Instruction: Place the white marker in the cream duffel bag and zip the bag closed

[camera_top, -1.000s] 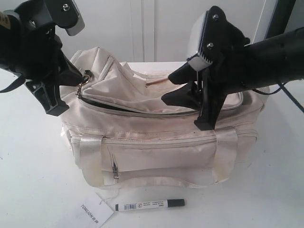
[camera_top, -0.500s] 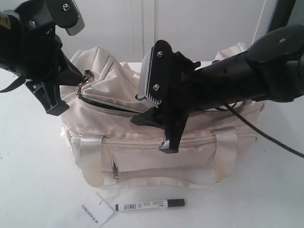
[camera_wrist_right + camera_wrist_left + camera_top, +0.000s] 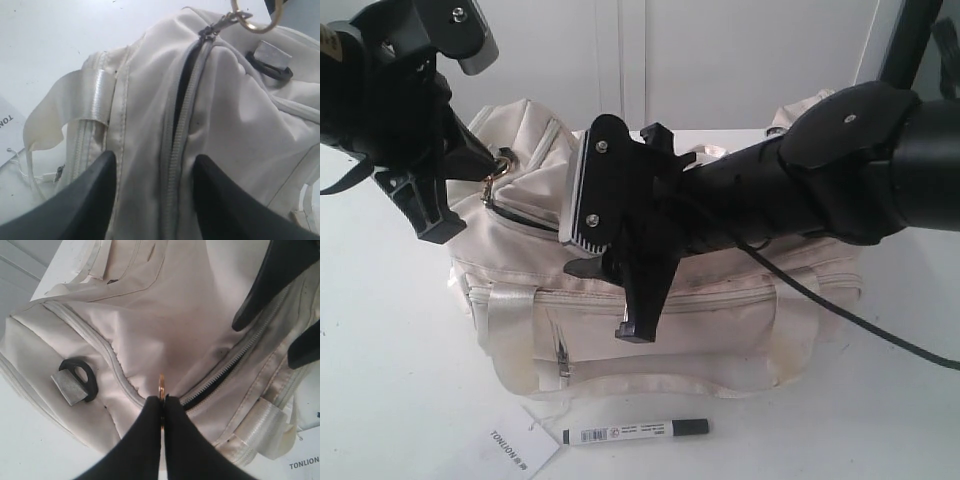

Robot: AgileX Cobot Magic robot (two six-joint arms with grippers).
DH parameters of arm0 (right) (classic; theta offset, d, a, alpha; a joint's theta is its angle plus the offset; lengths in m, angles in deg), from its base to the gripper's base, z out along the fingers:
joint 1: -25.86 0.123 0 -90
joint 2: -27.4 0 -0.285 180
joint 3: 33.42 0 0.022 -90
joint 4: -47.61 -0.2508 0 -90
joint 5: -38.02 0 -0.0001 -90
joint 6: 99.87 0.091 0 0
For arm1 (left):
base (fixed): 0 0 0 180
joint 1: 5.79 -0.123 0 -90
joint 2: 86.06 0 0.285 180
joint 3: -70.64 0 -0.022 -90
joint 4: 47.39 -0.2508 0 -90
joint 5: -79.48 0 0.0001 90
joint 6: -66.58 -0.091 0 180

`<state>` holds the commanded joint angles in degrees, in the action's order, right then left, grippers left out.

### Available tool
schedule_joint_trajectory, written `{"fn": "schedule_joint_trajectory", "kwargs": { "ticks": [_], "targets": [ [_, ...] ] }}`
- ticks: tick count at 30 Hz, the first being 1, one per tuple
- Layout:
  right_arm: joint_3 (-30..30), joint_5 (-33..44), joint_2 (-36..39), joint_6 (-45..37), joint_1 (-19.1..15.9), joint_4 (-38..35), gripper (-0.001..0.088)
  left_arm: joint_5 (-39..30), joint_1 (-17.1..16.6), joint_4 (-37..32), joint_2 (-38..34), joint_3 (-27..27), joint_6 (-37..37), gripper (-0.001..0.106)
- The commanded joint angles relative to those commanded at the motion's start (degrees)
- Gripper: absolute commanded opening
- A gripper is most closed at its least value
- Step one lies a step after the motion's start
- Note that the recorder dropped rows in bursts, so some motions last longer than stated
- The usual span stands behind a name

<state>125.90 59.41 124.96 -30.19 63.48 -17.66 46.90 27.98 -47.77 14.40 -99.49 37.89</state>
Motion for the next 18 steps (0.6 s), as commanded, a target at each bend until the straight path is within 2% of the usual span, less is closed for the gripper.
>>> {"fn": "schedule_joint_trajectory", "kwargs": {
  "ticks": [6, 18],
  "targets": [
    [0.0, -0.3, 1.3, 0.0, 0.0, -2.3, 0.045, 0.0, 0.0, 0.0, 0.0, 0.0, 0.0, 0.0],
    [0.0, -0.7, 1.3, 0.0, 0.0, -2.3, 0.0102, 0.0, 0.0, 0.8, 0.0, 0.0, 0.0, 0.0]
  ]
}}
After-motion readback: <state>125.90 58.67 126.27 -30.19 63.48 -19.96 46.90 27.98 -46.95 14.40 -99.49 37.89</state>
